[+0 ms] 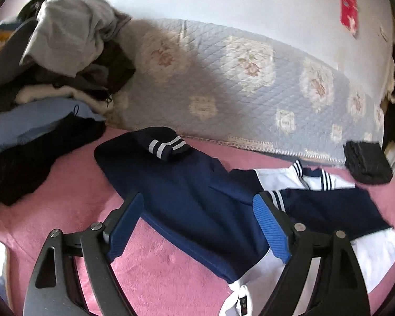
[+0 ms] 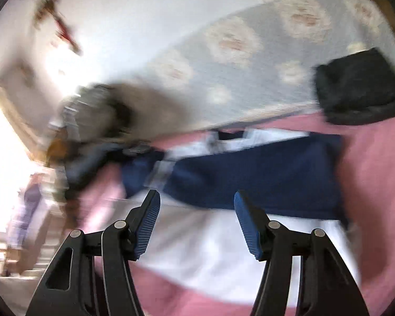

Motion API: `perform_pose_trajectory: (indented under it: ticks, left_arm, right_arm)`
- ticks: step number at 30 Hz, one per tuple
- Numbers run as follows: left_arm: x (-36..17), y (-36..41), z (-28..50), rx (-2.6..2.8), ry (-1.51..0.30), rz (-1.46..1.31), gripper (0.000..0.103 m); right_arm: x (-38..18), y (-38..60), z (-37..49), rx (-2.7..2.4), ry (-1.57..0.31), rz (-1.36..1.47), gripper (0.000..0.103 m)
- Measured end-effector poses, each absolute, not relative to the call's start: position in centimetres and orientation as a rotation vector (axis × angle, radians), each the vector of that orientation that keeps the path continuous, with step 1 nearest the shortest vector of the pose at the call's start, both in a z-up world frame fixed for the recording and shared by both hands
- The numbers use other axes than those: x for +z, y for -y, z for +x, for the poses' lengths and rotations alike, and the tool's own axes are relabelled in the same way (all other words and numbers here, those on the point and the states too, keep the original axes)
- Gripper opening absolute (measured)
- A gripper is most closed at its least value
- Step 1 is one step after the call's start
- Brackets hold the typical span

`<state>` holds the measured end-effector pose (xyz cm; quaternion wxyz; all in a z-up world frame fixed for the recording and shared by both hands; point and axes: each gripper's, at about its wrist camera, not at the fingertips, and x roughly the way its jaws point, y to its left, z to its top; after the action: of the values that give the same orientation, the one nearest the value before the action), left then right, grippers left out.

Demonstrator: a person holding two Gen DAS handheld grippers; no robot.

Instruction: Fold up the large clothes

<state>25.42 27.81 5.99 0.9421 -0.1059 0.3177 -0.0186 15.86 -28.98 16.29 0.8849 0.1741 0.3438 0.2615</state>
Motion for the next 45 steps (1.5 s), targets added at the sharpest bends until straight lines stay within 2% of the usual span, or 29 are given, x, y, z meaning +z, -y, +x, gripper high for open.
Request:
perform_pose_trajectory:
  ticks: [3, 6, 9, 14, 15, 16, 19, 28, 29, 30, 31, 33, 41, 42, 43, 45]
  left_arm:
    - [6.1, -28.3, 24.9, -0.036, -0.630, -0.275, 0.084]
    - [6.3, -27.4, 24.4, -0.030, -0.632, -0.259, 0.084]
    - [7.1, -25.9, 23.4, -0.023, -0.605, -0.210, 0.084]
    - [7.7, -24.8, 24.0, -0.047, -0.591, -0.174, 0.086]
    - [7.3, -24.8, 24.6, -0.062, -0.610, -0.171, 0.092]
    - [6.6, -24.8, 25.5, -0.071, -0.649, -0.153, 0.093]
    - [5.3, -25.0, 27.7, -0.037, -0.711, -0.107, 0.093]
    - [1.4, -31.8, 38.4, 0.029, -0.804, -0.455, 0.091]
    - [0.9, -32.8, 39.6, 0.045, -0.804, -0.496, 0.090]
    - [0.4, -33.8, 40.6, 0.061, -0.806, -0.533, 0.080]
    - [-0.1, -34.7, 41.7, 0.085, -0.822, -0.563, 0.062]
    - [-0.9, -35.7, 43.0, 0.121, -0.854, -0.570, 0.046]
    - [-4.0, -37.2, 45.4, 0.118, -0.905, -0.679, 0.047]
    - [-4.3, -37.1, 45.7, 0.110, -0.908, -0.688, 0.044]
    - [-4.3, -36.9, 46.0, 0.106, -0.924, -0.683, 0.024]
    - [-3.0, -35.6, 46.1, 0.114, -0.948, -0.571, 0.016]
  right_arm:
    - [18.2, 27.0, 13.8, 0.424, -0.627, 0.213, 0.072]
    - [16.1, 24.3, 13.5, 0.080, -0.568, -0.059, 0.073]
    - [12.2, 22.4, 13.9, -0.056, -0.592, -0.160, 0.073]
    - [7.6, 21.9, 14.7, -0.014, -0.702, -0.018, 0.073]
    - [6.9, 21.8, 15.1, -0.046, -0.709, -0.040, 0.073]
    - [6.1, 21.7, 15.5, -0.080, -0.711, -0.078, 0.073]
    - [4.5, 22.2, 16.0, -0.142, -0.711, -0.140, 0.073]
    - [1.4, 25.4, 19.7, -0.020, -0.772, 0.118, 0.073]
    - [0.7, 25.4, 20.1, 0.014, -0.779, 0.147, 0.073]
    - [0.4, 25.4, 20.3, 0.005, -0.774, 0.143, 0.073]
    - [0.0, 25.2, 20.3, -0.006, -0.760, 0.118, 0.073]
    - [-0.4, 24.9, 20.3, -0.005, -0.753, 0.096, 0.073]
    - [-0.7, 24.7, 21.2, 0.024, -0.776, 0.115, 0.076]
    - [-0.7, 24.5, 21.2, 0.021, -0.776, 0.106, 0.076]
    - [-0.7, 24.5, 21.1, 0.020, -0.775, 0.103, 0.076]
    - [-0.7, 24.8, 21.1, 0.028, -0.774, 0.120, 0.076]
